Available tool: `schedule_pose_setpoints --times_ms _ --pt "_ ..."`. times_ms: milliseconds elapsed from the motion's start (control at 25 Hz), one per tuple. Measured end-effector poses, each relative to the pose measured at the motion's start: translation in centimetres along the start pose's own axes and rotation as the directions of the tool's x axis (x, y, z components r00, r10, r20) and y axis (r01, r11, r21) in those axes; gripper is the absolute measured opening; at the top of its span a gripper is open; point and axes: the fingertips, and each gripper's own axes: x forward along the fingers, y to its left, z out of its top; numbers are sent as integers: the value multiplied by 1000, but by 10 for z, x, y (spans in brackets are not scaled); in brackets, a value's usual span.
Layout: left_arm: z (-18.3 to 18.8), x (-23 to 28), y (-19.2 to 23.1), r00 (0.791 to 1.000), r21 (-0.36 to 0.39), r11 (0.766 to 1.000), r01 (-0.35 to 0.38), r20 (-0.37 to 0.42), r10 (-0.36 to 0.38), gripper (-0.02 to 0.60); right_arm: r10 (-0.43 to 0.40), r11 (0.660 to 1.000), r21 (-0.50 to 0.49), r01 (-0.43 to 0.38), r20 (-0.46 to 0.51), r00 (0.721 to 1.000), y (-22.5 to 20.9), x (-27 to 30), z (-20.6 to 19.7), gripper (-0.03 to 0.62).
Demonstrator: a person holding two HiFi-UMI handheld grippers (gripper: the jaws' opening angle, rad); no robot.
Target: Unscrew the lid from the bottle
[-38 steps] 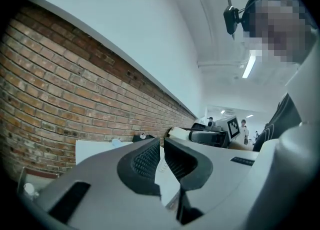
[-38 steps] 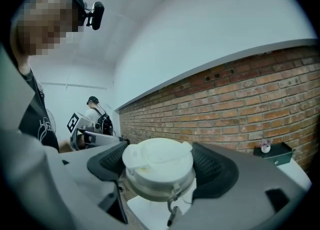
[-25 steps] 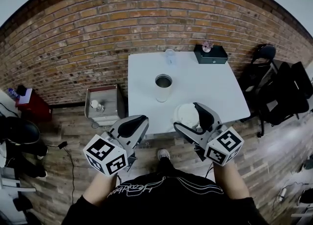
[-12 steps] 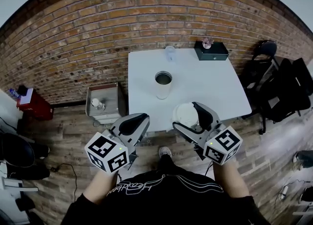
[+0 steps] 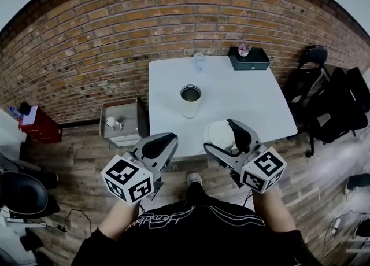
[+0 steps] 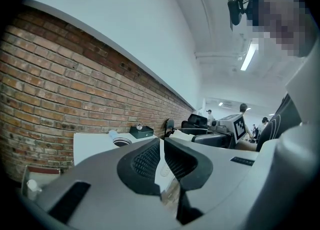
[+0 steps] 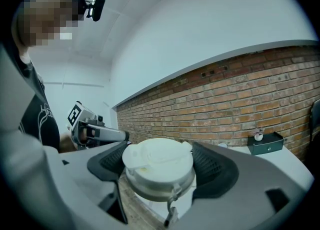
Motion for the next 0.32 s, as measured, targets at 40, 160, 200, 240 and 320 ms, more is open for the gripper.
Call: schedule_pose_setpoints --times_ms 40,160,200,240,320 --pt "0 1 1 1000 -1 1000 0 -2 0 49 0 1000 1 0 -3 1000 -1 1 0 397" --pt "1 5 3 1000 -3 1000 0 -7 -1 49 7 1000 0 -7 -8 1000 -4 5 1 397" --pt "1 7 4 1000 -4 1000 0 -8 0 49 9 1000 -1 -9 -9 1000 -5 6 1 396" --pt "1 8 5 1000 -3 1000 -1 -8 1 49 11 1000 -1 -11 -10 1000 -7 7 1 397" --pt "1 11 7 1000 -3 1000 -2 -9 2 49 13 1000 -3 -13 -13 1000 -9 9 0 396"
